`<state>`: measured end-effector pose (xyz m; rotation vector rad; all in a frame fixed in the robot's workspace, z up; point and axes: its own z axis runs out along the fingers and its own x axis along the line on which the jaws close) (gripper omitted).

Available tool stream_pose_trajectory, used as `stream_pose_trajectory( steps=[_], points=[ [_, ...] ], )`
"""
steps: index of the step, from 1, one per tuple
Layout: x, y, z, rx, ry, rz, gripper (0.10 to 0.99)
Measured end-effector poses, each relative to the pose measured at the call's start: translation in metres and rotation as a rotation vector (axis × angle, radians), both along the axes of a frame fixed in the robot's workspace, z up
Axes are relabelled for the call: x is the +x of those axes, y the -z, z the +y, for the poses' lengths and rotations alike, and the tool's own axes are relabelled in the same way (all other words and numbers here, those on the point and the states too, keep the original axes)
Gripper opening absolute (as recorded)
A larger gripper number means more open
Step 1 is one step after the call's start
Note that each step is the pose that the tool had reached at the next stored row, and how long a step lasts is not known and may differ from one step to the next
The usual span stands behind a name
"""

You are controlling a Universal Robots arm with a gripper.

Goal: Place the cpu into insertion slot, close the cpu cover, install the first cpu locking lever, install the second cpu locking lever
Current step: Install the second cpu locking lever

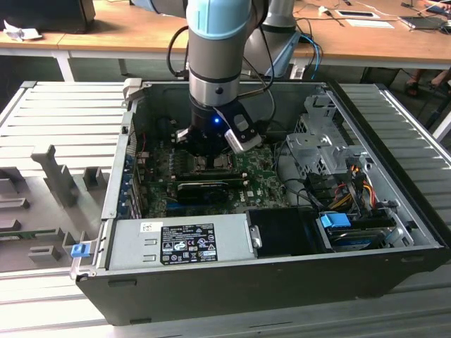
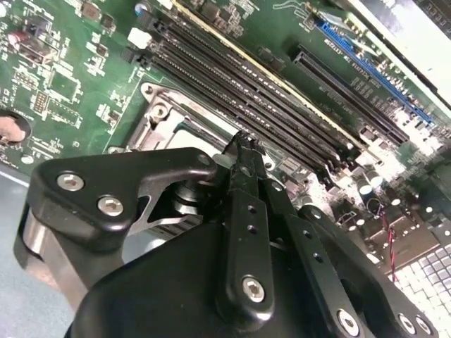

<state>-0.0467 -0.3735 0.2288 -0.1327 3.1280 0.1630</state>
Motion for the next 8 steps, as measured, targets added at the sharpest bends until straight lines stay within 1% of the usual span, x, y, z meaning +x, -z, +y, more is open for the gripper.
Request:
stream_pose_trajectory(
  steps=[2, 3, 4, 5, 7, 8],
  points=[
    [-0.0009, 0.0008, -0.0002, 0.0, 0.0, 0.0001, 0.106],
    [-0.002, 0.001, -0.0035, 0.0, 0.0, 0.0, 0.106],
    [-0.0034, 0.0012, -0.0044, 0.001, 0.0, -0.0001, 0.106],
    [-0.0067, 0.0013, -0.0052, 0.005, -0.002, -0.0001, 0.106],
    [-0.0097, 0.0017, -0.0066, 0.013, -0.007, 0.0, 0.106],
    [-0.0113, 0.0023, -0.0076, 0.023, -0.013, 0.0001, 0.106]
  ],
)
